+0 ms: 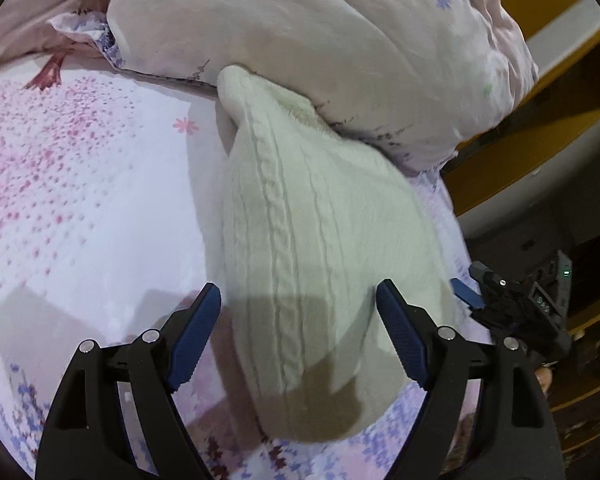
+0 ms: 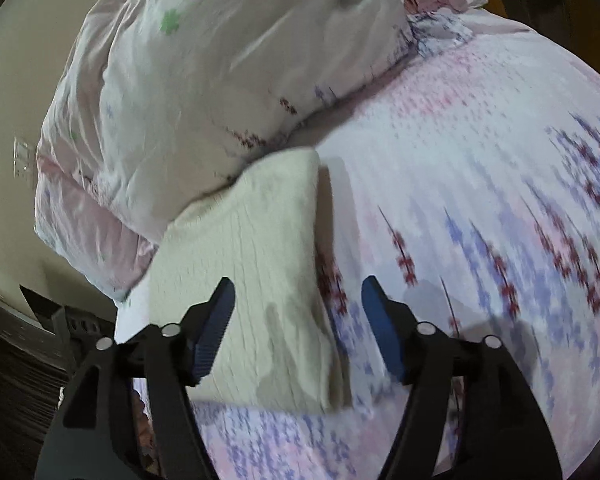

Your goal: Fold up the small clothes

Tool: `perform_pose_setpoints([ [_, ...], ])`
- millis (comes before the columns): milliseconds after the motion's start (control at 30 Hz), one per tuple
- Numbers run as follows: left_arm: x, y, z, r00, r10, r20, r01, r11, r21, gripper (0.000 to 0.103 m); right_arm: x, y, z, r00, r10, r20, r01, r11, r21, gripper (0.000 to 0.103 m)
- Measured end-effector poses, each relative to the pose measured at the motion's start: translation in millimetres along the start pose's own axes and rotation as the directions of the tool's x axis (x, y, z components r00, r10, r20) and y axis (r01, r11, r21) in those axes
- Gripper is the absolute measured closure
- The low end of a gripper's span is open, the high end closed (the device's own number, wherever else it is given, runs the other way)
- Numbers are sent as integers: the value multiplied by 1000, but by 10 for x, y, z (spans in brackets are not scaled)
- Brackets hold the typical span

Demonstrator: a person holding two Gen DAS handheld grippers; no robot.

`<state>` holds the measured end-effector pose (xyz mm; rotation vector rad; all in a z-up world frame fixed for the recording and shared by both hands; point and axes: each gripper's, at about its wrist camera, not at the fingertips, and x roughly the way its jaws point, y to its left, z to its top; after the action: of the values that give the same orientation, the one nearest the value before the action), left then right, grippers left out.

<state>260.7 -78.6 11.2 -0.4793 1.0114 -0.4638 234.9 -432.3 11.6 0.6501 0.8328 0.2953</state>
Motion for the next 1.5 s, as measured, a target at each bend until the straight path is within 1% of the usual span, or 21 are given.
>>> perform_pose_setpoints([
  [167,160,-11,155,1000,6,-30,-7,1000,-15,22,307,47,274,999,11,-51,-10,1000,19,35],
  [267,264,-38,220,999,22,-45,-22,1000,-5,21,497,43,354,996,13,-84,-11,1000,28,35],
  [400,343,-92,250,998,49,-40,-48,998,33,20,657,23,366,993,26,-114,-23,999,31,34],
  [667,464,-218,270,994,111,-20,-108,987,116,17,730,120,340,988,70,-135,-72,997,-14,36],
  [767,495,-239,276,992,127,-15,-124,983,137,17,775,158,317,985,83,-151,-88,996,-27,43],
  [967,513,-255,278,990,143,-4,-141,976,165,17,830,191,284,981,108,-163,-114,993,-33,49],
  [1100,500,-245,276,989,146,0,-144,975,170,17,843,179,279,979,118,-165,-124,992,-24,51],
  [1300,537,-259,282,989,149,2,-147,974,174,17,836,167,271,979,123,-163,-128,992,-20,52],
  [1333,538,-259,282,989,148,2,-146,974,175,17,840,168,270,979,125,-162,-130,991,-19,54],
  [1400,536,-255,282,989,147,3,-145,974,174,17,854,164,259,978,127,-167,-132,991,-18,65],
  [1433,536,-249,283,990,144,4,-143,975,171,18,872,170,251,977,131,-170,-136,990,-20,69],
  [1467,529,-233,286,991,133,3,-131,978,164,27,867,188,239,978,131,-160,-137,990,-31,70],
  [1500,506,-212,284,993,114,4,-113,982,148,33,852,205,232,980,130,-153,-137,990,-38,73],
])
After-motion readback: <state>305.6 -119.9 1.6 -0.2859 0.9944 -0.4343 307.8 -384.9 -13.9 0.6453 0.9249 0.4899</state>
